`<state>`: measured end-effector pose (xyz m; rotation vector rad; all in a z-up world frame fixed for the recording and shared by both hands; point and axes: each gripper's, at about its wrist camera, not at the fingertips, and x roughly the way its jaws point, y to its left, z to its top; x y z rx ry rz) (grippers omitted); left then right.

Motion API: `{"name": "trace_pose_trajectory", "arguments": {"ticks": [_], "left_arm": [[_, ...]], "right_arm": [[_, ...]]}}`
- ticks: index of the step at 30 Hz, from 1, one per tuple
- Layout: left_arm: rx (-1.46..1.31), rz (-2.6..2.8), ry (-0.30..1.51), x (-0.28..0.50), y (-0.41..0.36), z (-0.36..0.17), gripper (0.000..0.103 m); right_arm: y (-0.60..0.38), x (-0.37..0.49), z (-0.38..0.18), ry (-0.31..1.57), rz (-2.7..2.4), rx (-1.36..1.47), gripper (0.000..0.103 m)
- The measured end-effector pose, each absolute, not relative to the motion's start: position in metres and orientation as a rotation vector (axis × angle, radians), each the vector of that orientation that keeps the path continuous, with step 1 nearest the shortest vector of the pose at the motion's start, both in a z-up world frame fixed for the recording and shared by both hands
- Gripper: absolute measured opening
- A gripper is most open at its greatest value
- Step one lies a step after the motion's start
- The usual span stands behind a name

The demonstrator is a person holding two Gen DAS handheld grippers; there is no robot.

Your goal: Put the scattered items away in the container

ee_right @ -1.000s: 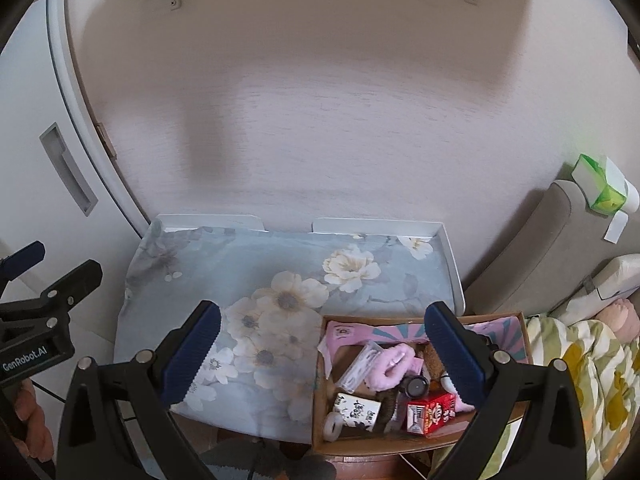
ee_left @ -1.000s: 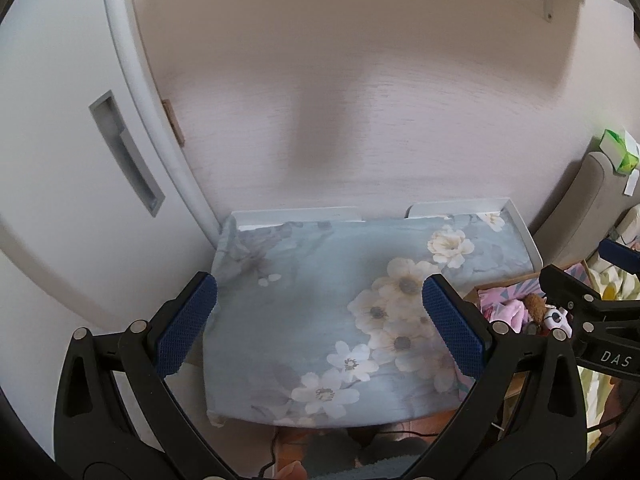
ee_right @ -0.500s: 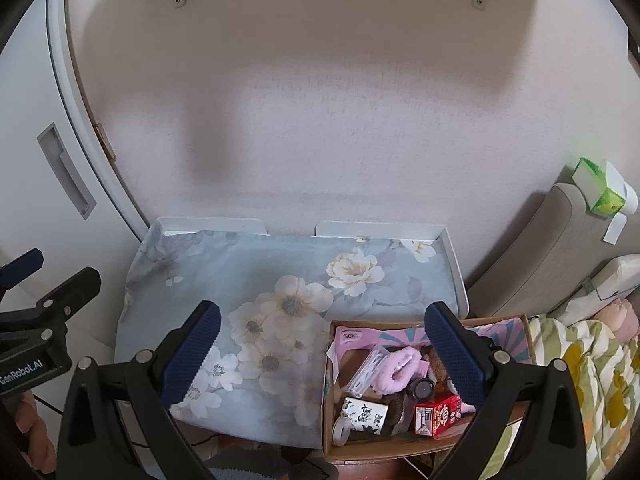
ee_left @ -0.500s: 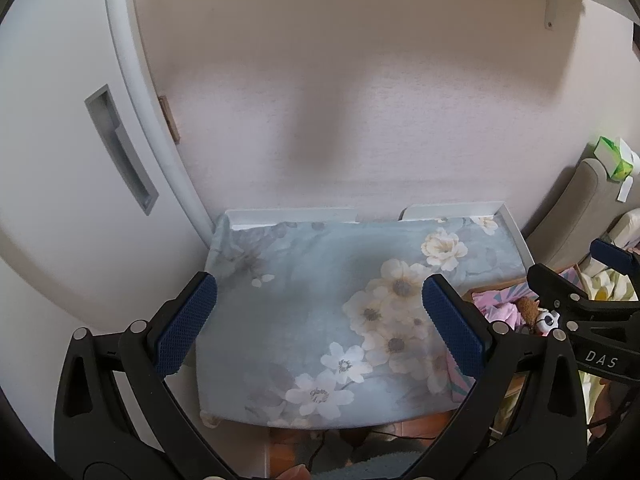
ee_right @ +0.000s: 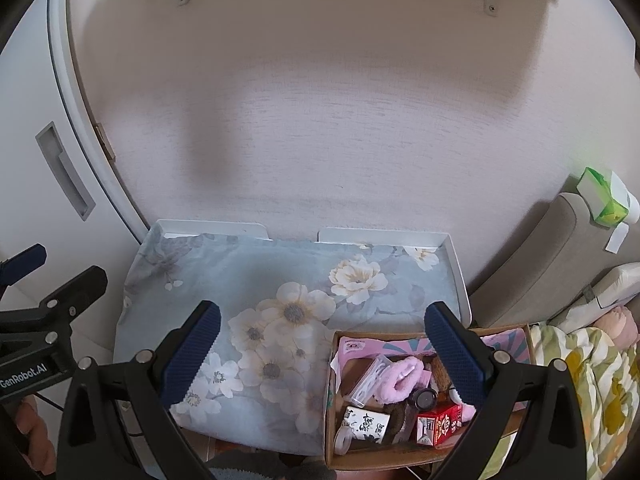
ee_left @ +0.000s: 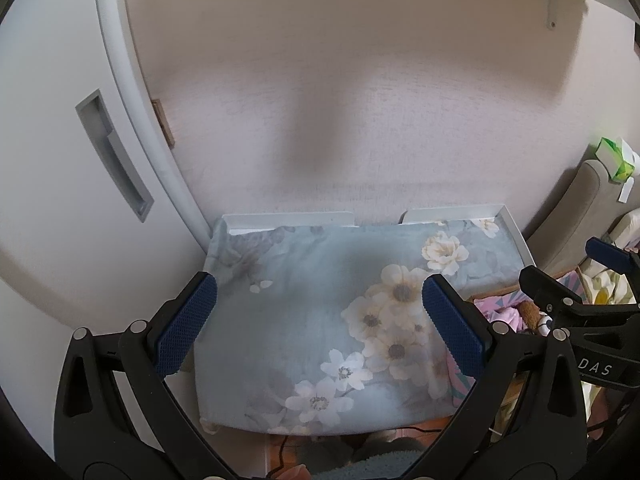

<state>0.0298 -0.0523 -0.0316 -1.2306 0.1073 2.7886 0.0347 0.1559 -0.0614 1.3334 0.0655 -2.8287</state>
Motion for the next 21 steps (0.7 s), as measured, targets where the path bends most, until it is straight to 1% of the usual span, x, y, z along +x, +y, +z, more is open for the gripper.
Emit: {"name": "trace_pose_trajectory", "arguments": {"ticks": [11, 21], "left_arm": [[-1.239, 2.783, 0.107, 0.019, -0.052, -0.033, 0.103], [-1.213, 2.785, 0.117, 0.015, -0.051, -0.033, 0.103]], "right_arm": [[0.152, 0.026, -0.064, 0.107, -2.833, 1.326, 0.102], [0.152, 0.024, -0.065, 0.101, -2.830, 1.334, 0.102]]}}
